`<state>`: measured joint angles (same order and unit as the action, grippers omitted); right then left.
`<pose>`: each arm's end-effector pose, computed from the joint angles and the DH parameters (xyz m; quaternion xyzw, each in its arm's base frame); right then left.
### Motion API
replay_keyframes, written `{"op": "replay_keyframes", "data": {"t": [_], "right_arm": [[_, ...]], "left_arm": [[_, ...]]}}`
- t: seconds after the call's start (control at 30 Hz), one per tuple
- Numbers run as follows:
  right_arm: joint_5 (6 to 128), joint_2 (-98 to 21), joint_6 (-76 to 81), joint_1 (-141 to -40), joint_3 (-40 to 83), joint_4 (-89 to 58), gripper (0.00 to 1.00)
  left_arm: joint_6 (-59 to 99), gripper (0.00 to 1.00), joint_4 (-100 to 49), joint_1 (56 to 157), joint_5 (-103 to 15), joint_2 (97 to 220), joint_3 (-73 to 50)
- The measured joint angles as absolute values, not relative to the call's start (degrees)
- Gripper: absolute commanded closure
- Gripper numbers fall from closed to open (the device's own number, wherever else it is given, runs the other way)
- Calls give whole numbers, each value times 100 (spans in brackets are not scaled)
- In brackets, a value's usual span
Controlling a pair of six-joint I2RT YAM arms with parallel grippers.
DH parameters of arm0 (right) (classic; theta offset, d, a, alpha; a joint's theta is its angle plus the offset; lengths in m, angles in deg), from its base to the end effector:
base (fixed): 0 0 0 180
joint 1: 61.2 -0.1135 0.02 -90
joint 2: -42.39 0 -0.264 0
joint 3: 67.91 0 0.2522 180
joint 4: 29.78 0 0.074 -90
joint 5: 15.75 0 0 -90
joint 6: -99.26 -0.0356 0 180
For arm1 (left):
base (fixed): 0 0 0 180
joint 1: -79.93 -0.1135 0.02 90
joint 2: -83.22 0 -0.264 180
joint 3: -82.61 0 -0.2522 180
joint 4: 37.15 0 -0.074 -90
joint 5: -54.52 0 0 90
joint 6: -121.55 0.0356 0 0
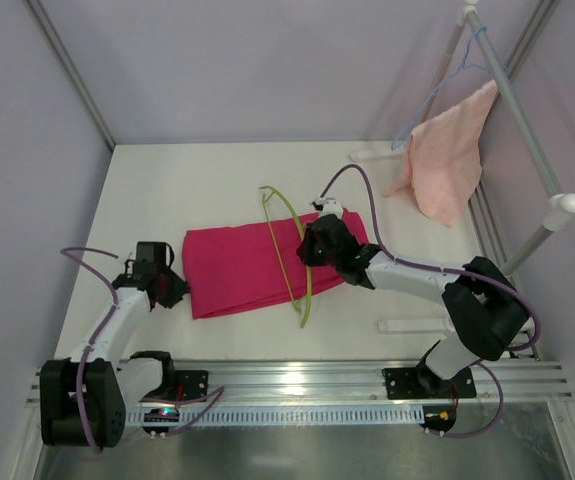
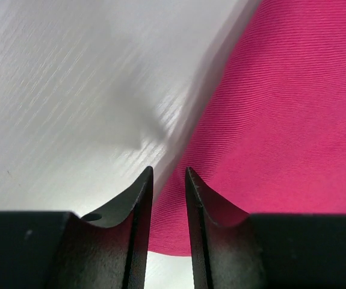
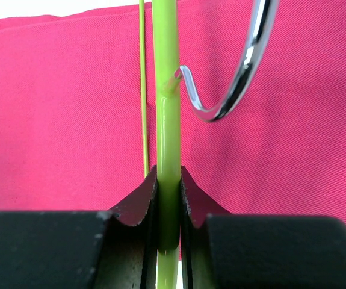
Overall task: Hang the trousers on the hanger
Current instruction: Place trousers on hanger
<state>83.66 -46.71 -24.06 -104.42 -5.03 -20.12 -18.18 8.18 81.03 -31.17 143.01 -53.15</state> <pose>0.2448 0.2221 0.2021 -0.0394 0.8874 0.2235 0.4012 0.1834 -0.0008 0.1784 -0.4069 0.8775 -0.0749 0.2425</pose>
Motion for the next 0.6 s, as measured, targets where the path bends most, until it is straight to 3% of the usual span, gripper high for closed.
{"op": "replay_keyframes", "data": {"t": [0.3,0.43,0.6], "right_arm": [[8322,-4597,-2410,-10420,-533,-2007,96],[8291,-4516,-2410,-10420,-592,-2005,96],[8265,-4444,-2410,-10420,-630,-1985,96]], "left_arm": [[-2076,79,919,8103,-3110,14513,-5569],[-2190,81,1279,8103,-3014,13949,-5462],[-2367,92,1152,8103,-3294,13296,-5186]]}}
